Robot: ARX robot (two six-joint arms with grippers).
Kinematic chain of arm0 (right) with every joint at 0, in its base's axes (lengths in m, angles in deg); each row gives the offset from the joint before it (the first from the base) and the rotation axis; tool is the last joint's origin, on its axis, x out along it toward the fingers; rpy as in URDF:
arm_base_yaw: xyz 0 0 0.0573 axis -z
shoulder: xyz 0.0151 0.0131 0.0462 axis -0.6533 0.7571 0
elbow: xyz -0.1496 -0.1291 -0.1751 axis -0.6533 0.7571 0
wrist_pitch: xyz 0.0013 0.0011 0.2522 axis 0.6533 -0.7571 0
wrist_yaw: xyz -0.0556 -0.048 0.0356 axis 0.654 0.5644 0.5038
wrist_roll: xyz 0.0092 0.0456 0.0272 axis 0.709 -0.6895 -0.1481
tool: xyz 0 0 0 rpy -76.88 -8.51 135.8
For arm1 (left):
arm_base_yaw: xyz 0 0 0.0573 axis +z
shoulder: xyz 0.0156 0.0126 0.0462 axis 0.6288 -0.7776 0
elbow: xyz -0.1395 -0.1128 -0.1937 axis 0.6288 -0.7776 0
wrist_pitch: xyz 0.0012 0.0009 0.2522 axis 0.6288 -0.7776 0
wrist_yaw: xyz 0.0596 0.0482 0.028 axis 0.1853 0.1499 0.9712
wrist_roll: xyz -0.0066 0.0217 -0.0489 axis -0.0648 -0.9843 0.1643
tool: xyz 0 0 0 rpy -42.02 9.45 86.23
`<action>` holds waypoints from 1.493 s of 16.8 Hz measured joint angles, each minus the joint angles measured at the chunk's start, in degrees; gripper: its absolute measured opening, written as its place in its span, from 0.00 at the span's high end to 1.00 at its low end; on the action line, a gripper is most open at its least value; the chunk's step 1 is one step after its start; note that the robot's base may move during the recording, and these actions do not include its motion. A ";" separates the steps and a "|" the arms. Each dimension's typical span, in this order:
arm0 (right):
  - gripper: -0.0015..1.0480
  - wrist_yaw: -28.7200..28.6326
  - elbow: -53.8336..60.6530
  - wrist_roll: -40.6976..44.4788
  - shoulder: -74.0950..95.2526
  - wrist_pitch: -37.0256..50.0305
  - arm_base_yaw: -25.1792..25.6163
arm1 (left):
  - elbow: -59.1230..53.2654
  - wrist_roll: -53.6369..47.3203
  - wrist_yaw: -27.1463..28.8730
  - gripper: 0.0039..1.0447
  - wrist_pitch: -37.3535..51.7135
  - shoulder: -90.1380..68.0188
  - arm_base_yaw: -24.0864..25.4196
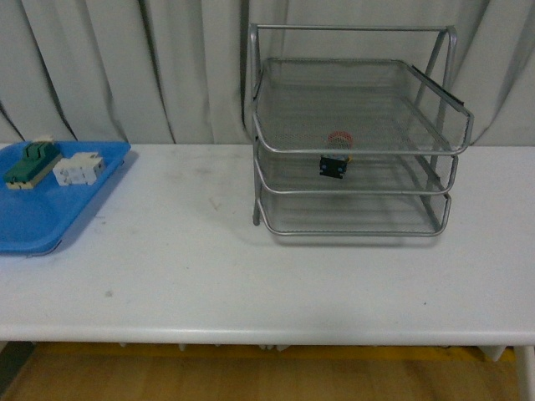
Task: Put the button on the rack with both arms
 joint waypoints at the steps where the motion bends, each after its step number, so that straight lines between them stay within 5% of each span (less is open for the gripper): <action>1: 0.98 -0.11 0.02 0.02 -4.39 -4.04 -0.02 | 0.00 0.00 0.02 0.06 0.00 0.00 0.00; 7: 0.98 -0.17 -0.07 0.02 -27.34 -27.08 -0.02 | 0.00 0.00 0.02 0.06 0.00 0.00 0.00; 14: 0.98 -0.15 -0.07 0.02 -40.92 -40.02 -0.02 | 0.00 0.00 0.02 0.06 0.00 0.00 0.00; 23: 0.98 -0.15 -0.07 0.02 -47.34 -46.53 -0.02 | 0.00 0.00 0.00 0.06 0.00 0.00 0.00; 25: 0.98 -0.33 -0.09 0.04 -56.46 -56.33 -0.02 | 0.00 0.00 0.09 0.06 0.00 0.00 0.00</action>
